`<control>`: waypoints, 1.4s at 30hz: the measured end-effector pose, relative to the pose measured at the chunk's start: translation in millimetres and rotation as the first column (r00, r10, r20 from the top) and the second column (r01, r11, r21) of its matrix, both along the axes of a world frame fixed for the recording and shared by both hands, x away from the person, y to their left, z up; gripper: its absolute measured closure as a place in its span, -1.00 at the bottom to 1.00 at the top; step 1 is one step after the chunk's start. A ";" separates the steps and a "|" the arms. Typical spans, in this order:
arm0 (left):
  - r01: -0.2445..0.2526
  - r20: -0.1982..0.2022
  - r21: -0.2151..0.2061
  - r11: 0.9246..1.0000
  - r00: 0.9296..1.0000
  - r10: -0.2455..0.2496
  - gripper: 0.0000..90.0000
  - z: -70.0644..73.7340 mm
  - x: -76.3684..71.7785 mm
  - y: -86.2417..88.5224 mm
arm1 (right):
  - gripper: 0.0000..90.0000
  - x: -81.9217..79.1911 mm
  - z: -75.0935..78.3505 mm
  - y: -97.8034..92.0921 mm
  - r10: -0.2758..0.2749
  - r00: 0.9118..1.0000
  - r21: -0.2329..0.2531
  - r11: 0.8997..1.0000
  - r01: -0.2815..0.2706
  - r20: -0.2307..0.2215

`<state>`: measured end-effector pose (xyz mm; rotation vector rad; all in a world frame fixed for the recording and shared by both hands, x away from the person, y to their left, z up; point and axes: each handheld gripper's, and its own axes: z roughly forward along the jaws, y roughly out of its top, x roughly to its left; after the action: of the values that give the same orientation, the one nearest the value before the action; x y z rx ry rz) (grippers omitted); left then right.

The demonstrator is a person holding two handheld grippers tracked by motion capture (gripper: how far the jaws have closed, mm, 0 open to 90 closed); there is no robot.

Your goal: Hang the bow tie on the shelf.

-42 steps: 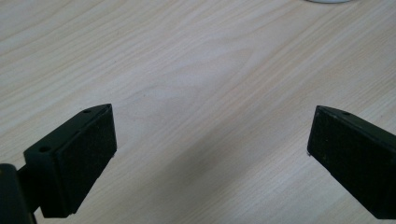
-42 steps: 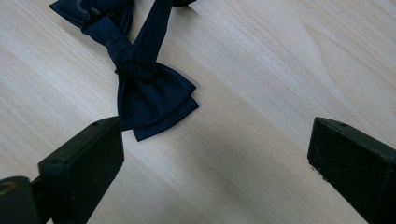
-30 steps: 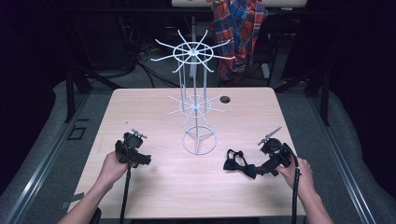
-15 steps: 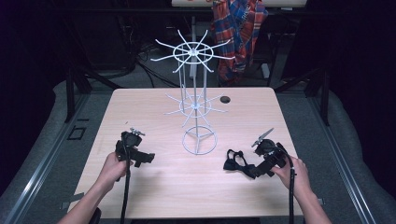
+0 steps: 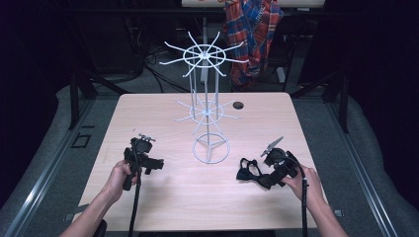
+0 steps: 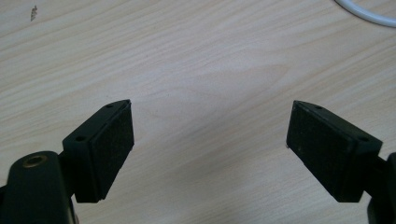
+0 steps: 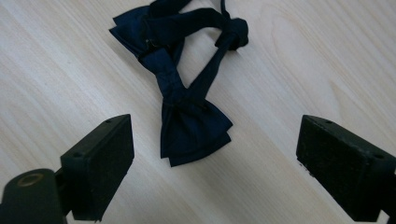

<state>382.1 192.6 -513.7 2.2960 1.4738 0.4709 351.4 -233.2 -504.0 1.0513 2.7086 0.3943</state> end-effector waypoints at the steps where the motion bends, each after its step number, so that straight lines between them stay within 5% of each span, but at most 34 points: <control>1: -0.006 0.007 0.003 1.000 1.000 0.006 -0.66 0.0 -0.1 -0.1 | -0.73 -0.8 0.4 2.0 0.002 1.000 -0.004 1.000 -0.002 0.008; 5: -0.008 0.003 0.001 1.000 1.000 0.008 -0.66 -1.2 0.6 1.2 | -0.69 -3.3 1.7 11.5 0.022 0.999 -0.003 1.000 -0.022 0.043; 14: 0.004 -0.001 -0.010 1.000 1.000 -0.004 -0.66 -1.5 0.2 0.5 | -0.66 -5.1 -1.0 30.2 0.078 0.996 -0.013 0.997 -0.077 0.047; 17: 0.009 -0.004 -0.016 1.000 1.000 -0.009 -0.66 -1.4 0.2 1.0 | -0.46 -6.5 -8.8 40.1 0.106 0.994 -0.019 0.994 -0.105 0.036; 18: 0.017 -0.005 -0.021 1.000 1.000 -0.017 -0.66 -0.9 -0.3 1.1 | -0.22 -7.8 -13.1 45.3 0.118 0.992 -0.039 0.992 -0.116 0.036; 26: 0.028 -0.013 -0.035 0.999 1.000 -0.029 -0.66 -0.8 -0.5 1.4 | 0.36 -7.7 -21.1 49.9 0.130 0.991 -0.069 0.989 -0.129 0.010; 32: 0.030 -0.018 -0.042 0.999 0.999 -0.031 -0.66 -1.3 -0.3 1.5 | 0.50 -4.8 -28.9 51.2 0.125 0.992 -0.108 0.986 -0.123 0.008; 42: 0.048 -0.024 -0.051 0.998 0.998 -0.050 -0.66 -1.5 -1.4 0.9 | 0.55 0.0 -31.6 47.0 0.095 0.995 -0.081 0.992 -0.094 0.010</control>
<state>380.7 193.5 -515.2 2.3011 1.4210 0.3884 351.4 -186.2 -535.6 0.8990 2.7442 0.3030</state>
